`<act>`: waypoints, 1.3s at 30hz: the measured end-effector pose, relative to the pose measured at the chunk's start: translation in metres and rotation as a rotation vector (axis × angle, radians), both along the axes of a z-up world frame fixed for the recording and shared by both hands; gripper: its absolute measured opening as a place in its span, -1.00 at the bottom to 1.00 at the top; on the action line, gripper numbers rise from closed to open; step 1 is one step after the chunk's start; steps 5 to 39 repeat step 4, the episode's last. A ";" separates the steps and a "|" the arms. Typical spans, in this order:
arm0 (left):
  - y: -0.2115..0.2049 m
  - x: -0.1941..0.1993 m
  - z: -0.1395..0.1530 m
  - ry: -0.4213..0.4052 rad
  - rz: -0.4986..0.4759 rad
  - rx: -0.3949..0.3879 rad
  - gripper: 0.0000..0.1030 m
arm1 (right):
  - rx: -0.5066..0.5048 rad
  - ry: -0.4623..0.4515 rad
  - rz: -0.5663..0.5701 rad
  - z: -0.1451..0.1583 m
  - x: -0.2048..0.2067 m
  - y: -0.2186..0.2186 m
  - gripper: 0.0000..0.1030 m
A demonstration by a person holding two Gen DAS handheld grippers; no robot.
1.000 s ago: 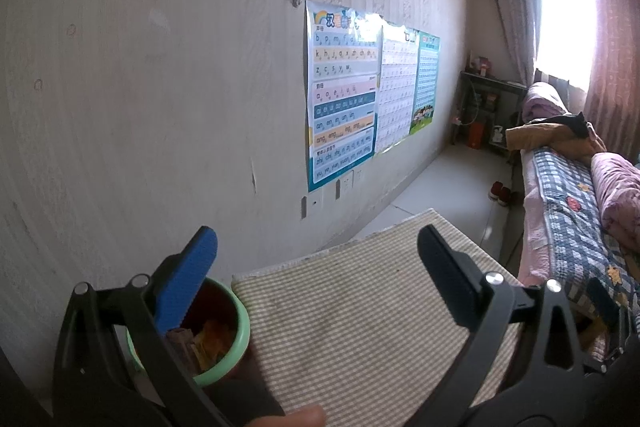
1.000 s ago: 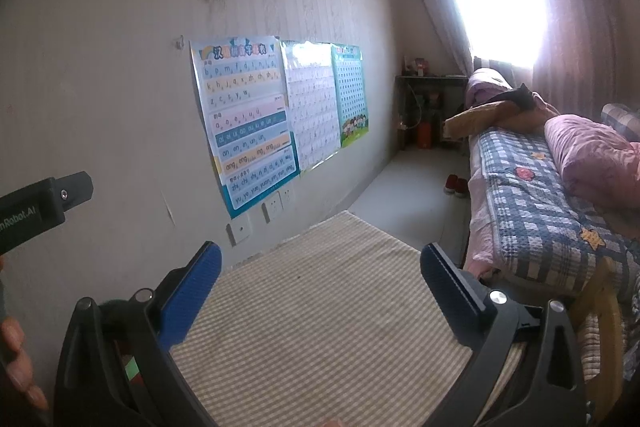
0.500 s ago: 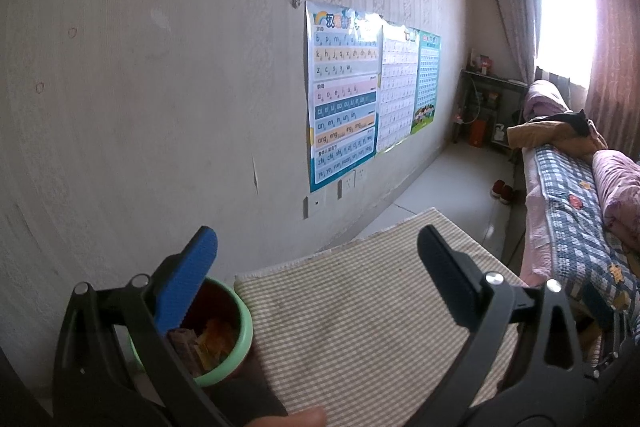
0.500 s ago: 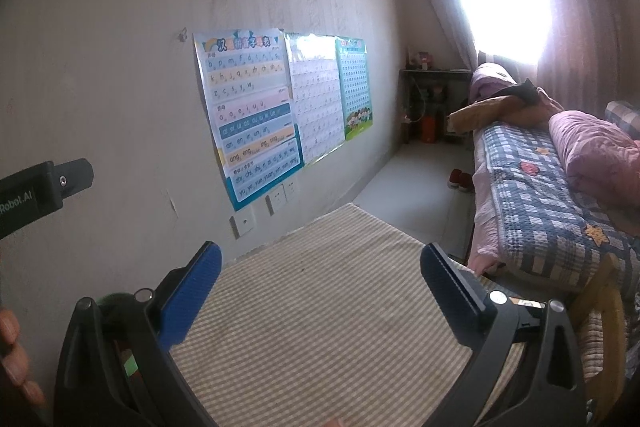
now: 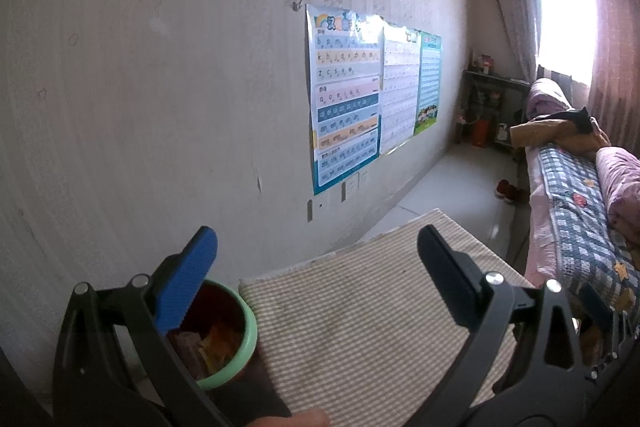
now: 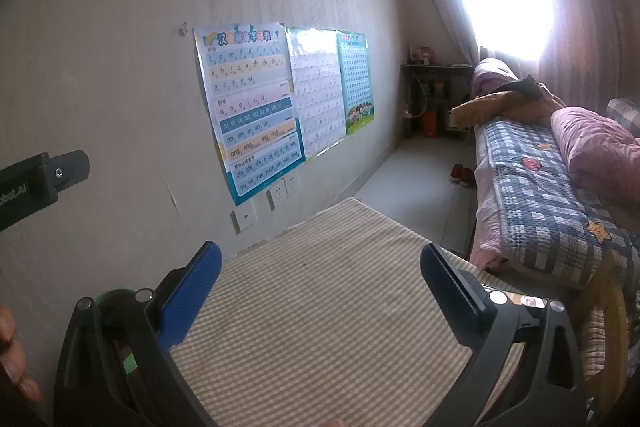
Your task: Collect trash
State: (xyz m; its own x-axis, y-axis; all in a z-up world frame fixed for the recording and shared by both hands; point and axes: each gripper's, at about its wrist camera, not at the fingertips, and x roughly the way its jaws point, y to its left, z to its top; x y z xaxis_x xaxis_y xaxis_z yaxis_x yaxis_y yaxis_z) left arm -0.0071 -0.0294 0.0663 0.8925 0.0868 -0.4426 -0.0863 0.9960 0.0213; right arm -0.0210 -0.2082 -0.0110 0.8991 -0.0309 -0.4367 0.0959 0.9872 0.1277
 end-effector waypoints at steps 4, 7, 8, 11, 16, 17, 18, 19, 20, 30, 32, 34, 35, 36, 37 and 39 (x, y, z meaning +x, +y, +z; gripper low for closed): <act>0.001 0.001 0.000 0.008 0.007 -0.007 0.90 | 0.002 0.005 -0.002 -0.001 0.000 -0.001 0.87; 0.001 0.001 0.000 0.008 0.007 -0.007 0.90 | 0.002 0.005 -0.002 -0.001 0.000 -0.001 0.87; 0.001 0.001 0.000 0.008 0.007 -0.007 0.90 | 0.002 0.005 -0.002 -0.001 0.000 -0.001 0.87; 0.001 0.001 0.000 0.008 0.007 -0.007 0.90 | 0.002 0.005 -0.002 -0.001 0.000 -0.001 0.87; 0.001 0.001 0.000 0.008 0.007 -0.007 0.90 | 0.002 0.005 -0.002 -0.001 0.000 -0.001 0.87; 0.001 0.001 0.000 0.008 0.007 -0.007 0.90 | 0.002 0.005 -0.002 -0.001 0.000 -0.001 0.87; 0.001 0.001 0.000 0.008 0.007 -0.007 0.90 | 0.002 0.005 -0.002 -0.001 0.000 -0.001 0.87; 0.001 0.001 0.000 0.008 0.007 -0.007 0.90 | 0.002 0.005 -0.002 -0.001 0.000 -0.001 0.87; 0.001 0.001 0.000 0.008 0.007 -0.007 0.90 | 0.002 0.005 -0.002 -0.001 0.000 -0.001 0.87; 0.001 0.001 0.000 0.008 0.007 -0.007 0.90 | 0.002 0.005 -0.002 -0.001 0.000 -0.001 0.87; 0.001 0.001 0.000 0.008 0.007 -0.007 0.90 | 0.002 0.005 -0.002 -0.001 0.000 -0.001 0.87; 0.001 0.001 0.000 0.008 0.007 -0.007 0.90 | 0.002 0.005 -0.002 -0.001 0.000 -0.001 0.87; 0.001 0.001 0.000 0.008 0.007 -0.007 0.90 | 0.002 0.005 -0.002 -0.001 0.000 -0.001 0.87; 0.001 0.001 0.000 0.008 0.007 -0.007 0.90 | 0.002 0.005 -0.002 -0.001 0.000 -0.001 0.87; 0.001 0.001 0.000 0.008 0.007 -0.007 0.90 | 0.002 0.005 -0.002 -0.001 0.000 -0.001 0.87; 0.001 0.001 0.000 0.008 0.007 -0.007 0.90 | 0.002 0.005 -0.002 -0.001 0.000 -0.001 0.87</act>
